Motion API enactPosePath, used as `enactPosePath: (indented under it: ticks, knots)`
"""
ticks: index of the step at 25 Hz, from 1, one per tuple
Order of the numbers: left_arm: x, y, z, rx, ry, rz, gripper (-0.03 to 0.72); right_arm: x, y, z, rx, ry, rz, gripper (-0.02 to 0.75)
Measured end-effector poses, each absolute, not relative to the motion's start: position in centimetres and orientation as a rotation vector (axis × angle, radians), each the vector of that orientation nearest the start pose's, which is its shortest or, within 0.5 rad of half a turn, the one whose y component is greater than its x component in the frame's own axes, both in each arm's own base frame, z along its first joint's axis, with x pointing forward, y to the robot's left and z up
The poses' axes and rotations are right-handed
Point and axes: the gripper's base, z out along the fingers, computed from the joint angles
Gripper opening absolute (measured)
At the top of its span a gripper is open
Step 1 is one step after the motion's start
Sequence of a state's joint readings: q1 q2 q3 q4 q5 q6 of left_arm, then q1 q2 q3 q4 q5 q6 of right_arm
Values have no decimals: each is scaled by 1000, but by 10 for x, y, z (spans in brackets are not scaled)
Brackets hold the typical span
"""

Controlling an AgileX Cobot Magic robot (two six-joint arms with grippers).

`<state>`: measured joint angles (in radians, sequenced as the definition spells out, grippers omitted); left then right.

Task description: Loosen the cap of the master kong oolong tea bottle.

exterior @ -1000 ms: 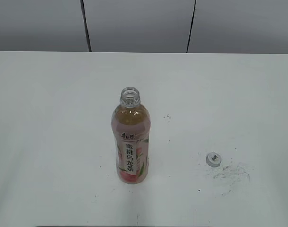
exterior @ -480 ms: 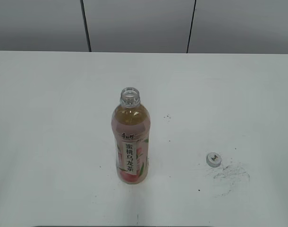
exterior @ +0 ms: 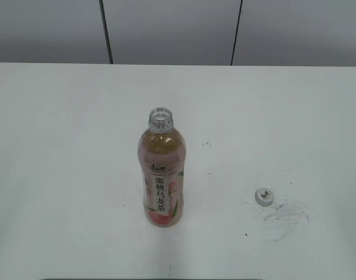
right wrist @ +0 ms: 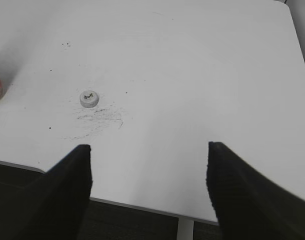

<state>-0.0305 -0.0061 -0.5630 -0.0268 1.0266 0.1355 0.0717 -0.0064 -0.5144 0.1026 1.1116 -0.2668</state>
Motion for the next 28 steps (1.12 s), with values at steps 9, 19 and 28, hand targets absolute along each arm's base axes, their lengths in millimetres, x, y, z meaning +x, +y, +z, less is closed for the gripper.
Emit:
enactPosePath:
  ticks: [9,19,28]
  knots:
    - [-13,-2,297,163,1934,30,521,-11,8,277,-358,2039,3,539]
    - [-13,-2,297,163,1934,29,521,-11,8,277,-358,2039,3,539]
    - [-13,-2,297,163,1934,29,521,-11,8,277,-358,2039,3,538]
